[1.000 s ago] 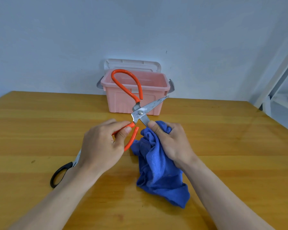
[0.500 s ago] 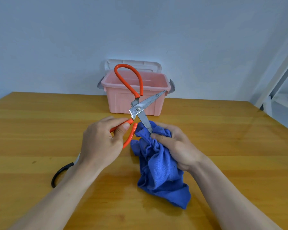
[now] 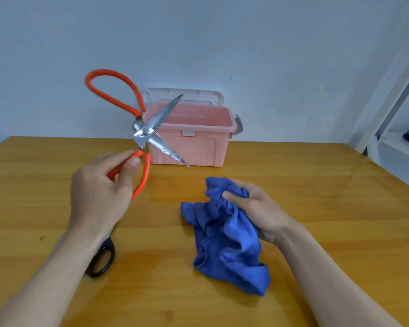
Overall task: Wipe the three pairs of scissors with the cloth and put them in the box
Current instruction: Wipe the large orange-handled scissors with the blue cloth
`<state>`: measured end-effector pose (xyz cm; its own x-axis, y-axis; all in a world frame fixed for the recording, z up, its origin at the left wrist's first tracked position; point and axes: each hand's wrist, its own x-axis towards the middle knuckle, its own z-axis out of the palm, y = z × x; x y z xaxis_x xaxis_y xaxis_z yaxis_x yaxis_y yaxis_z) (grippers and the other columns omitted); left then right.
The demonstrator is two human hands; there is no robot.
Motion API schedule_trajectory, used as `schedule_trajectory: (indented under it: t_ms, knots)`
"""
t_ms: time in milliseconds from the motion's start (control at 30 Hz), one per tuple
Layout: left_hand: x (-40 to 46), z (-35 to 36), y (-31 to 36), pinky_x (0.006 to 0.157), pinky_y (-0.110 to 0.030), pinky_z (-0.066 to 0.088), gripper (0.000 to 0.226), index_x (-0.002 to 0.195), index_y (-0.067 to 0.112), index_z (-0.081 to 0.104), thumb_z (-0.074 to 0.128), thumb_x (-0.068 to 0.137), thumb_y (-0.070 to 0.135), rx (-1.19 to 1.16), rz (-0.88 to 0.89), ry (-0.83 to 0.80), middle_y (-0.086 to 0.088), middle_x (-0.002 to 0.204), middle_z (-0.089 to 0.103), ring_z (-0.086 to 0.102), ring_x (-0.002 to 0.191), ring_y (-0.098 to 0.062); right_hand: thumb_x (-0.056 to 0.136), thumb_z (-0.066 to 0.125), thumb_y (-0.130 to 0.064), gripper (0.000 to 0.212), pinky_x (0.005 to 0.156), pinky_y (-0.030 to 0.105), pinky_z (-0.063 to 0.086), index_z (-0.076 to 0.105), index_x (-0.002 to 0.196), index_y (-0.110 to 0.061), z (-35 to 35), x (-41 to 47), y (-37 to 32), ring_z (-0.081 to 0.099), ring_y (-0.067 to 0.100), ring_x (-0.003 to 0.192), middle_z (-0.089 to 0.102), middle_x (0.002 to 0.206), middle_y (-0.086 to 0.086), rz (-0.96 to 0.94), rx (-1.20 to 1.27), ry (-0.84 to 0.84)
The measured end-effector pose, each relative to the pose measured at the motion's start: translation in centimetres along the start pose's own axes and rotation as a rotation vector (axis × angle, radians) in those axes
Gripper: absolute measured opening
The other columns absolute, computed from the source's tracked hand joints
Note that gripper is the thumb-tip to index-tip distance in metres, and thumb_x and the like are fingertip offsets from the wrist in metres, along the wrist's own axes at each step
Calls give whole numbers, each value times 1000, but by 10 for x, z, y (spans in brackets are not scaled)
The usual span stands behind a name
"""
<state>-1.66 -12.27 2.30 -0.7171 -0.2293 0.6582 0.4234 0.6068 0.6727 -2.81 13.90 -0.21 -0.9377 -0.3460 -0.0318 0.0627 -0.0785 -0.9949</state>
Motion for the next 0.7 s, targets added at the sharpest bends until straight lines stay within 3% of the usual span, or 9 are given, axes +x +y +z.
schedule_trajectory:
  t_ms: [167,233,300,400,500,600,700]
  knots:
    - [-10,11,3,61,-6,40,15,92,35,61,57,96,21,17,-57,-121,21,80,62,57,71,12,102,51,-16,24,80,26,56,66,121,-15,14,1,-6,70,14,99,75,106,3,-97,176,246]
    - [-14,19,4,52,-13,42,18,89,38,55,51,99,22,-42,-143,-206,14,76,63,60,60,3,100,54,-18,21,79,28,57,66,116,-15,20,-2,-6,70,16,93,75,100,2,-150,156,287]
    - [-17,23,5,50,-16,45,19,90,38,55,50,99,21,-36,-152,-245,15,82,64,62,63,0,96,61,-19,17,76,33,55,63,111,-11,25,-5,-7,66,21,85,69,89,6,-187,114,289]
    - [-23,27,6,58,-16,46,10,94,29,60,55,97,21,71,-70,-246,21,84,65,62,73,-1,83,67,-21,34,73,28,54,58,114,-10,32,-5,-3,66,16,80,66,84,8,-196,7,221]
    - [-33,34,8,59,-10,41,6,94,26,65,60,95,24,136,68,-216,20,80,65,58,64,4,80,71,-32,32,76,30,53,62,105,-12,43,-3,3,67,14,82,70,84,5,-153,-94,218]
    - [-42,41,13,59,-6,39,16,97,23,70,58,90,31,134,201,-201,17,81,66,53,63,3,91,69,-27,28,82,41,54,66,100,-1,51,-1,7,68,29,85,70,93,25,-121,-32,192]
    - [-43,43,14,60,-2,37,15,98,20,72,63,88,26,113,255,-190,15,87,66,50,66,14,89,67,-21,37,73,43,51,56,95,14,49,-1,6,60,31,76,58,87,40,-133,-22,191]
